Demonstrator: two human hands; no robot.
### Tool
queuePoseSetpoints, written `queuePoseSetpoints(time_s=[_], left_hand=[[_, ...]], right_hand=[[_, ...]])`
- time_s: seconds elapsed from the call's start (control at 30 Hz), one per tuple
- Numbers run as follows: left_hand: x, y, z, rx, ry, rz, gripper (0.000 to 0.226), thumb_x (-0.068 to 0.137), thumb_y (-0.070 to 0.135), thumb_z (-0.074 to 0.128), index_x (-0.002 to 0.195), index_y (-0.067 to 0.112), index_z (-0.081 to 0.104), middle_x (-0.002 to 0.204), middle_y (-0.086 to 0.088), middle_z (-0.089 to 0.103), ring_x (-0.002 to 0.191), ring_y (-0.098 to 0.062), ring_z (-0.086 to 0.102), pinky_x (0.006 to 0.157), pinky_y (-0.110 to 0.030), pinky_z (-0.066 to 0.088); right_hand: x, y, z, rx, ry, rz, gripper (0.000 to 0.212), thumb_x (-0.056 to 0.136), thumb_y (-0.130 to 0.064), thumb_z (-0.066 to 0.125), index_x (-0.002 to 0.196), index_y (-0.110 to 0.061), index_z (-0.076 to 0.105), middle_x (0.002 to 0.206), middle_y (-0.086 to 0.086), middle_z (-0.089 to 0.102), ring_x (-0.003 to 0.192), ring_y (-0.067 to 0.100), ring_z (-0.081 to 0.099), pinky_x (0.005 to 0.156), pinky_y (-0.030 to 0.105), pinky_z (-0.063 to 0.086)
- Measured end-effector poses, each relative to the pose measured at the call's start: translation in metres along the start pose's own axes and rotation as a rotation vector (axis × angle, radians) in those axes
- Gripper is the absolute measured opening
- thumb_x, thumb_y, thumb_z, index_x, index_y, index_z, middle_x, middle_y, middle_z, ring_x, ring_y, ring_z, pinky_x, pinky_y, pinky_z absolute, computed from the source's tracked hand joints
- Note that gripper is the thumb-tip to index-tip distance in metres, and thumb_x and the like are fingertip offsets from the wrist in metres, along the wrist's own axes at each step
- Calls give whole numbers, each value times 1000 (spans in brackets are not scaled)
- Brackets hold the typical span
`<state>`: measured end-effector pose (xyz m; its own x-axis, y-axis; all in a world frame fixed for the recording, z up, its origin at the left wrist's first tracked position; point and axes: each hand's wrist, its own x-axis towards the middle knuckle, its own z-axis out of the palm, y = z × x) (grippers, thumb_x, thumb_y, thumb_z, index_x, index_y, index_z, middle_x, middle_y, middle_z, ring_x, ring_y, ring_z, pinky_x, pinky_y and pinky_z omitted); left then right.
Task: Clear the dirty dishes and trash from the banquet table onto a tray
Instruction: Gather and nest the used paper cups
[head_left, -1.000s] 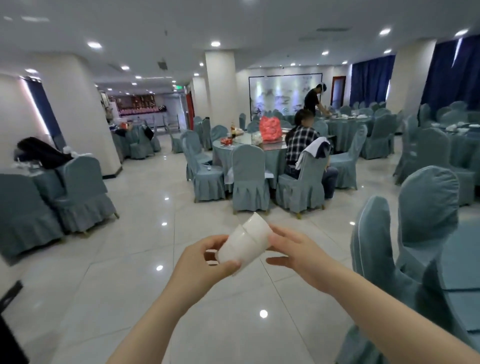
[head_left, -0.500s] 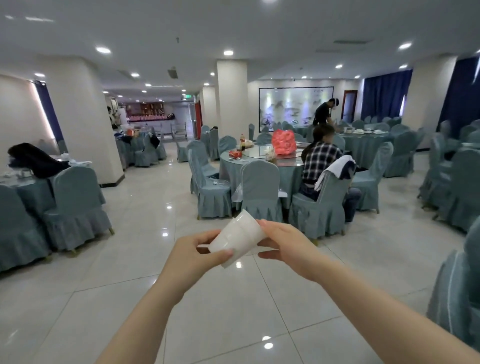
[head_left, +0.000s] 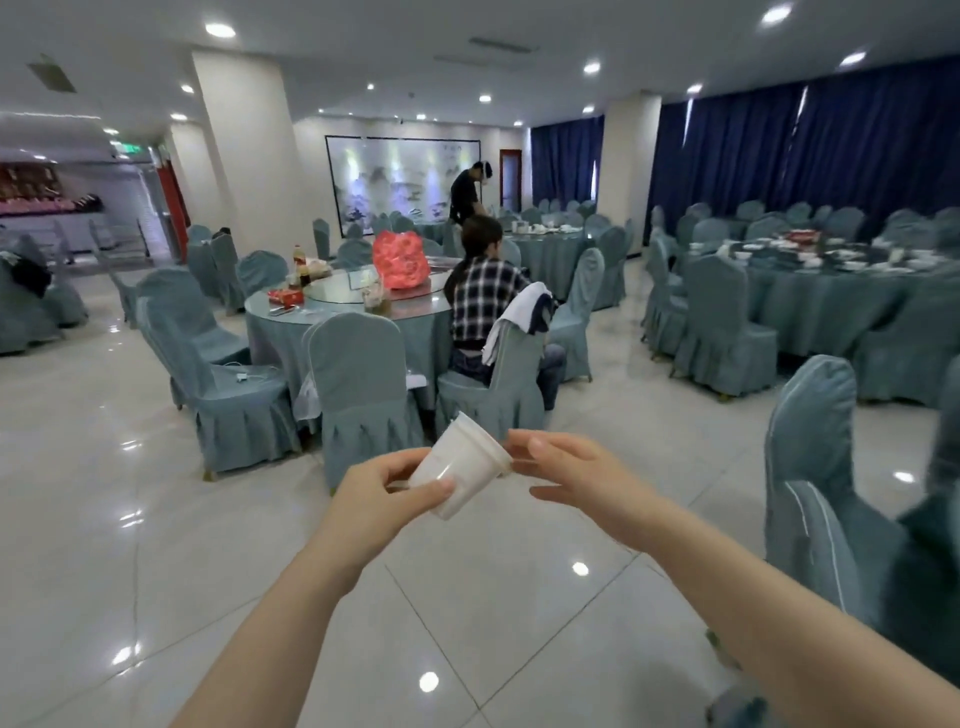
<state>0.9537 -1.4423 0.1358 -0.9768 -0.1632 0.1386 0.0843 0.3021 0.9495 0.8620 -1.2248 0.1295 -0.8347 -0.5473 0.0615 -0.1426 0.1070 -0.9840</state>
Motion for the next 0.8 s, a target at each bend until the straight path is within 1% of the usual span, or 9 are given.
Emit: queuePoseSetpoints(time_s=[0.1,0.17,0.27,0.33,0.4,0.47,0.57,0.67,0.8], left_hand=[[77,-20,26,-2,-39,3,23,78,21,76,94,38,71,92,18,73,78,7,65,63,-10,47],[127,-29,42,-7,-62,-13,24,73,30,78,95,38,71,93,18,72,79,4,65,70,-17,48],[201,-33,63,6,-99,-19,40,60,47,74,99,39,70,96,18,72,84,-1,67,76,-25,52],[247,-38,75,-13,-110,-4,48,56,53,72,101,37,71,98,16,72,88,-4,67,78,-26,54],[289,-45,86,-32,-156,-6,45,58,52,73,101,37,70,98,16,72,87,-1,67,75,-23,53],[332,-52,100,-41,-228,-10,35,67,41,77,102,37,69,99,16,72,86,1,67,74,-21,49],[408,-60,125,-68,-299,16,30,77,27,77,105,36,69,100,14,72,90,-3,67,83,-27,51],[482,-65,157,-107,-391,31,34,76,27,77,108,34,67,101,12,73,95,-9,68,91,-34,52],[558,-54,221,-114,-573,71,36,75,31,77,109,36,65,102,13,72,95,-8,66,89,-32,51]], right_hand=[[43,27,-57,52,88,15,34,95,-36,48,125,-23,58,121,-8,65,113,9,61,97,31,49],[74,43,-95,67,118,37,35,93,-39,49,124,-24,59,120,-8,67,112,9,62,96,32,50],[120,62,-149,79,173,59,31,95,-38,49,119,-25,61,118,-7,68,110,11,63,93,32,50],[148,71,-181,113,238,58,36,90,-42,53,119,-23,62,117,-4,68,108,12,65,91,33,51],[170,81,-205,148,287,84,42,85,-44,55,119,-21,62,117,-2,69,108,15,65,90,34,50],[191,93,-230,153,324,124,37,89,-39,54,119,-20,63,116,-1,69,107,16,65,89,35,51],[221,110,-271,135,443,153,29,95,-28,52,119,-18,62,113,0,70,106,18,65,90,35,52],[241,122,-305,154,640,187,24,97,-22,51,116,-17,63,111,3,71,104,20,66,89,35,51],[240,128,-349,157,915,205,22,97,-20,50,114,-16,64,108,4,72,100,21,68,84,33,51]])
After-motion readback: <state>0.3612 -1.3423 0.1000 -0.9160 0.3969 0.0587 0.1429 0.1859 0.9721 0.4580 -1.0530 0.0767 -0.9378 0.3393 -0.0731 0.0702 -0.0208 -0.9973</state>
